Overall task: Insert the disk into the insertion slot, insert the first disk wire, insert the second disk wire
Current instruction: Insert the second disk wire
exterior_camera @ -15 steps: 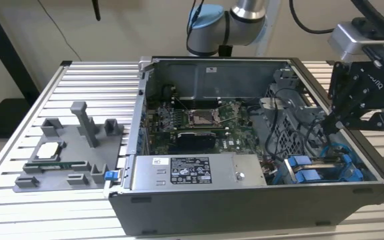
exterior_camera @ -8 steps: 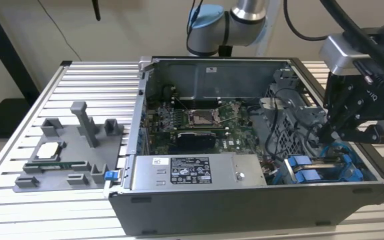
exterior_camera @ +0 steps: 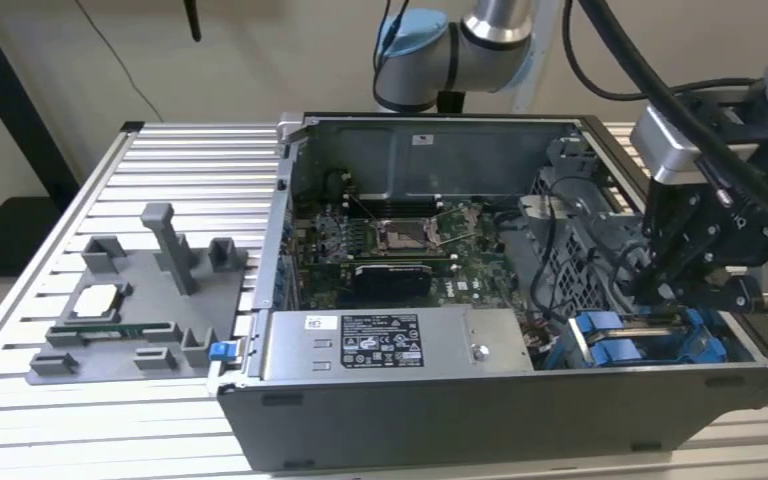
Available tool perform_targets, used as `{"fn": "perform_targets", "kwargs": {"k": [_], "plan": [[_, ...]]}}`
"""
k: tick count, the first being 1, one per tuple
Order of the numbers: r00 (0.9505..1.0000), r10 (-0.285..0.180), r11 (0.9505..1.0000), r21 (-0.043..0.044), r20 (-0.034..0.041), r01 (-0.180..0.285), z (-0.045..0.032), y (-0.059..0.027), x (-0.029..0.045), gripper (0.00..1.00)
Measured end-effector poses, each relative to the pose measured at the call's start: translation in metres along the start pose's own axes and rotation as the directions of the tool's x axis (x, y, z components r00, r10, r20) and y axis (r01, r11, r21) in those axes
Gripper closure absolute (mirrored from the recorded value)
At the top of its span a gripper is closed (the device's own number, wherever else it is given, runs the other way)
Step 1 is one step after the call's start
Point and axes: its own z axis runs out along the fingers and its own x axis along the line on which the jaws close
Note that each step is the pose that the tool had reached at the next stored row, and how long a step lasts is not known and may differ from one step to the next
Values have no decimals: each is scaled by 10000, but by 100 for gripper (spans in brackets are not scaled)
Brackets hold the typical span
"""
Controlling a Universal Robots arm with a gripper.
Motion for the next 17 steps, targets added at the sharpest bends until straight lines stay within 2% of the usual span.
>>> {"fn": "perform_targets", "kwargs": {"k": [4, 11, 14, 17], "plan": [[10000, -8, 10000, 15, -1, 8, 71, -9, 7, 100], [10000, -95, 10000, 28, -7, 95, 192, -139, -19, 100], [9999, -118, 9999, 67, -6, 118, 230, -182, -31, 100], [9999, -121, 9999, 99, -9, 121, 245, -184, -34, 100]]}}
